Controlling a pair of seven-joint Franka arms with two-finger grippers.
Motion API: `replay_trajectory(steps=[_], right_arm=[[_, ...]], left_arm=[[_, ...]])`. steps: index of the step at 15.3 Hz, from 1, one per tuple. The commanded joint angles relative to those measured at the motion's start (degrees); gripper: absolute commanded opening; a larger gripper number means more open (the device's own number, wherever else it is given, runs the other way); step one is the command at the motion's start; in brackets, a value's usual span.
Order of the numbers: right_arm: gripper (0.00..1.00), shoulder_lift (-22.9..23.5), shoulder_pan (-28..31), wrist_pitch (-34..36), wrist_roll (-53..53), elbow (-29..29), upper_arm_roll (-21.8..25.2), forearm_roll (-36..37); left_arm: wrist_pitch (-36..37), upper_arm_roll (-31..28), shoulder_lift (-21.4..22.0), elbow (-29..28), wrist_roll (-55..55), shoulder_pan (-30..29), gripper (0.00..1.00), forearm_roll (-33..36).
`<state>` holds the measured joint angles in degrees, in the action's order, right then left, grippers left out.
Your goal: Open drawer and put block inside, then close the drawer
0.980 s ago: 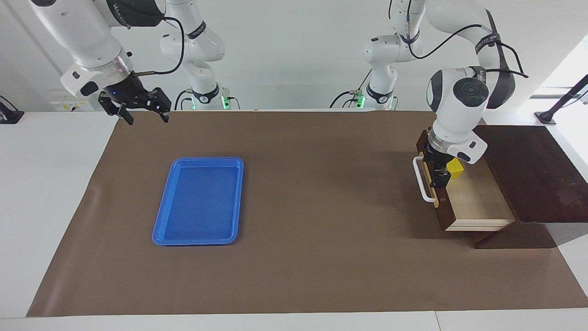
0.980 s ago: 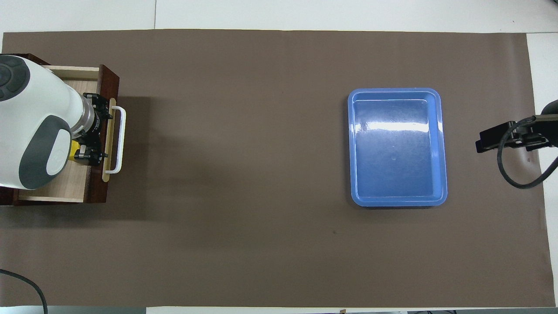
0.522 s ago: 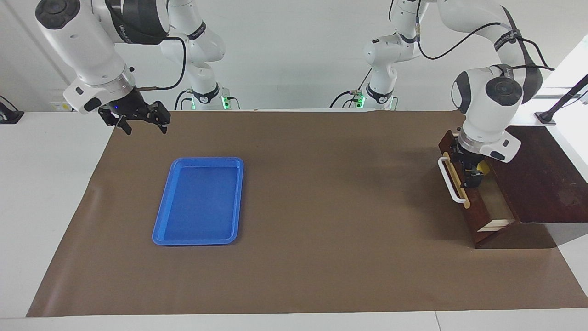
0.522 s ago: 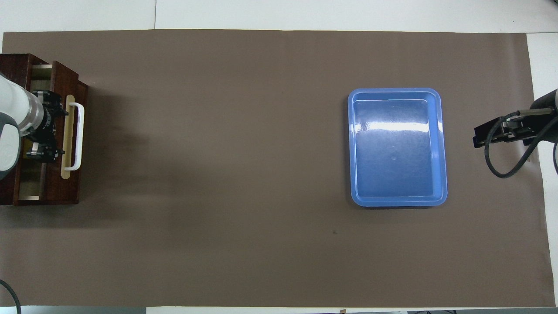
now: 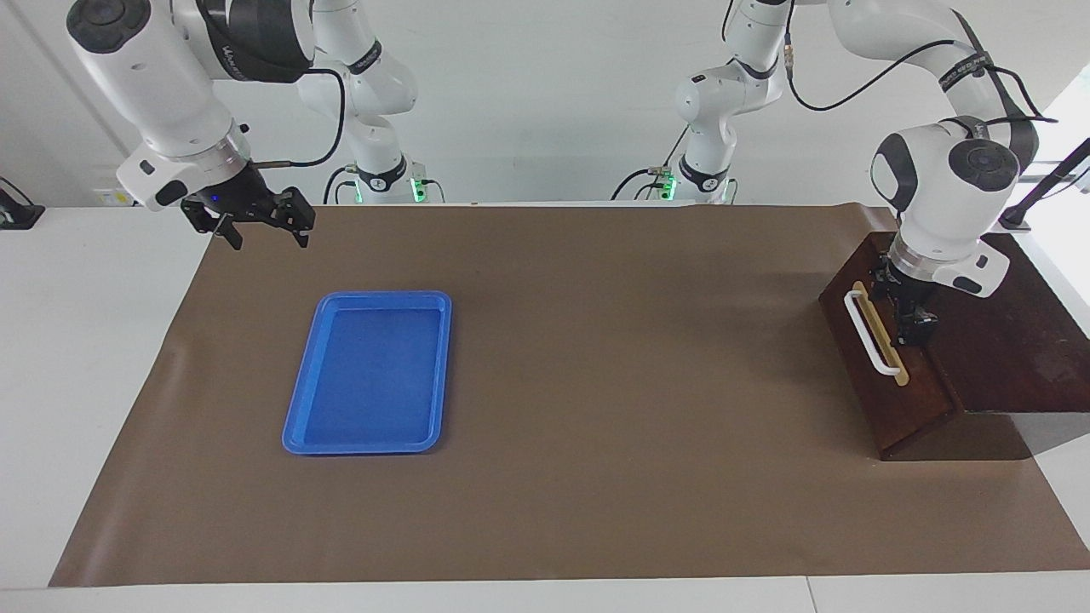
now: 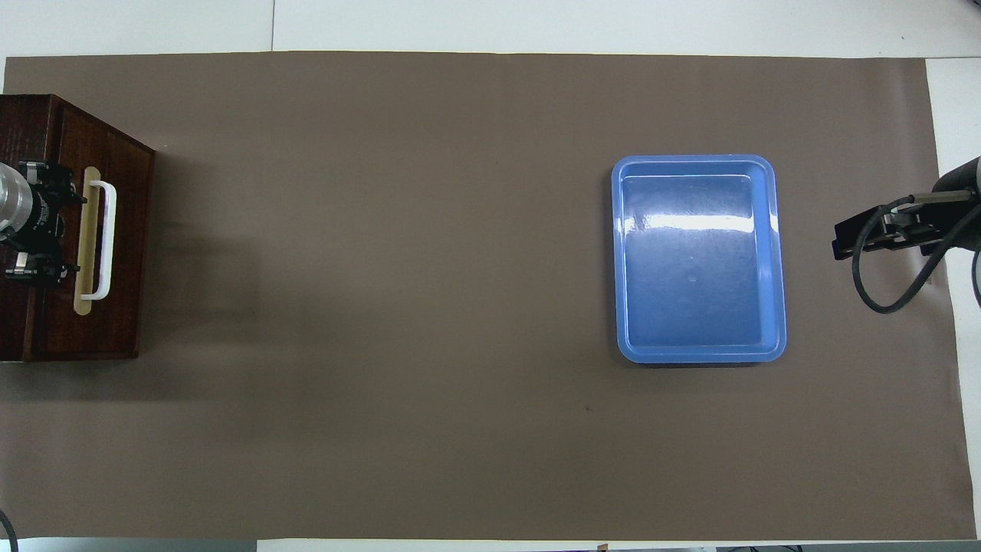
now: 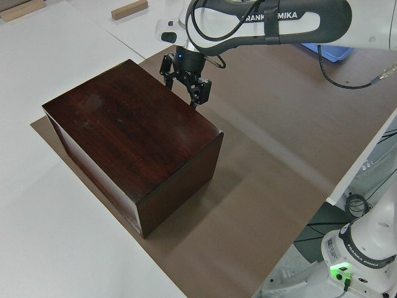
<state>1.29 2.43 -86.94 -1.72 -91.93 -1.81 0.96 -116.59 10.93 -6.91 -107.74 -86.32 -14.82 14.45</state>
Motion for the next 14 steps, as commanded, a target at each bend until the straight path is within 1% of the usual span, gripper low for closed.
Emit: replay_trajectory(steps=[1,3,4,6,8,9,11,12,14], right_arm=[[1.0,-0.67,0.3,0.28,-1.09,-0.18,-0.3,0.97],[1.0,-0.67,0.3,0.28,-1.09,-0.18,-0.3,0.97],[1.0,-0.76,0.3,0.28,-1.09,-0.09,-0.3,0.97],[1.0,-0.76,0.3,0.19,-1.01,-0.09,-0.3,0.97],[1.0,-0.76,0.3,0.19,-1.09,-0.09,-0.3,0.97],[1.0,-0.76,0.39,0.19,-1.09,-0.09,-0.3,0.97],[1.0,-0.76,0.39,0.28,-1.09,-0.18,-0.3,0.97],[1.0,-0.76,0.39,0.28,-1.18,-0.18,-0.3,1.06],[1.0,-0.76,0.3,0.28,-1.18,-0.09,-0.3,0.97]], left_arm=[[1.53,0.58,0.14,0.42,2.82,-0.48,1.0,1.37],[5.04,1.02,0.92,2.26,6.23,0.83,1.0,0.59],[6.8,1.11,1.02,4.01,9.73,1.45,1.0,-0.55],[10.22,1.29,2.41,6.65,20.69,2.6,1.0,-4.23],[14.26,1.46,4.44,8.59,32.91,3.3,1.0,-9.32],[17.16,1.55,5.58,9.21,37.32,3.39,1.0,-10.74],[22.79,3.21,6.55,9.82,47.33,4.7,1.0,-11.37],[23.77,4.01,7.42,9.83,50.6,5.23,1.0,-11.46],[26.41,4.28,7.61,9.83,53.87,7.25,1.0,-11.72]])
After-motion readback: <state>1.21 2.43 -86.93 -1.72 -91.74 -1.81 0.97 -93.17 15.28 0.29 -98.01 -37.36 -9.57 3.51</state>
